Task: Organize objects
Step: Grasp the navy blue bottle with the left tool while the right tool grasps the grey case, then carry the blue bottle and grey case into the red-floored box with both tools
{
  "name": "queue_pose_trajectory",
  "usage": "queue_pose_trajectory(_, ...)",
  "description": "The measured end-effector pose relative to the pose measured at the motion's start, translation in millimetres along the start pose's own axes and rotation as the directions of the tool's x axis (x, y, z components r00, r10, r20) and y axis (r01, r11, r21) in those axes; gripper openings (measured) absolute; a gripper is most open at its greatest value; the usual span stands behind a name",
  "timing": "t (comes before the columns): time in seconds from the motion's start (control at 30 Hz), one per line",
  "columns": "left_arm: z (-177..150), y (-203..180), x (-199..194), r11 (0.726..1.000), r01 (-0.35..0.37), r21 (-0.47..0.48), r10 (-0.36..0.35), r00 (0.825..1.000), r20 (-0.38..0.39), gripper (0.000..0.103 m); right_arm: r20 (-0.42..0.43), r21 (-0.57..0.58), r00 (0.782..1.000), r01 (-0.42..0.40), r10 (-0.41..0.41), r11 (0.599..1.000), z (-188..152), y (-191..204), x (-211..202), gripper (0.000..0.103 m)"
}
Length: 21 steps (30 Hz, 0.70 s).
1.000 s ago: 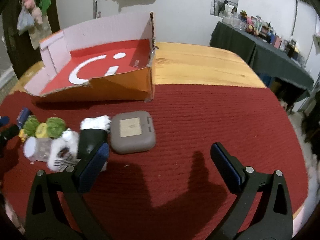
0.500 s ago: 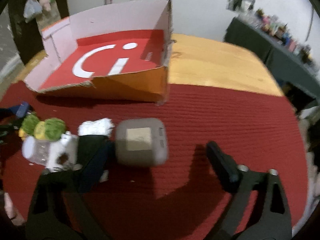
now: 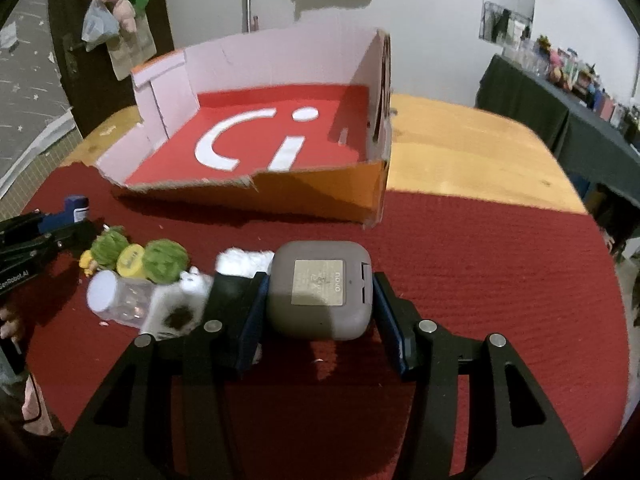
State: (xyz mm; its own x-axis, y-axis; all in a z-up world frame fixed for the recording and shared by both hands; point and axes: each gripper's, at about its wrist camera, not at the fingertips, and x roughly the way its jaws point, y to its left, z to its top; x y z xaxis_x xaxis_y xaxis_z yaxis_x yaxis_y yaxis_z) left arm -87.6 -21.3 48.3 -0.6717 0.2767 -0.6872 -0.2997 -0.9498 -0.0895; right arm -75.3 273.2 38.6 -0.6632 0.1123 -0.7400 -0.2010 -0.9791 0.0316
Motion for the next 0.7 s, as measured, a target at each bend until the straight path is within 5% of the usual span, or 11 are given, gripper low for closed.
queue_pose_trajectory(0.7,-4,-5,-27,1.0,0.004,-0.005,-0.004,0.999,0.045,0.029,0.068,-0.003,0.997,-0.024,0.024,1.0,6,16,-37,0.049)
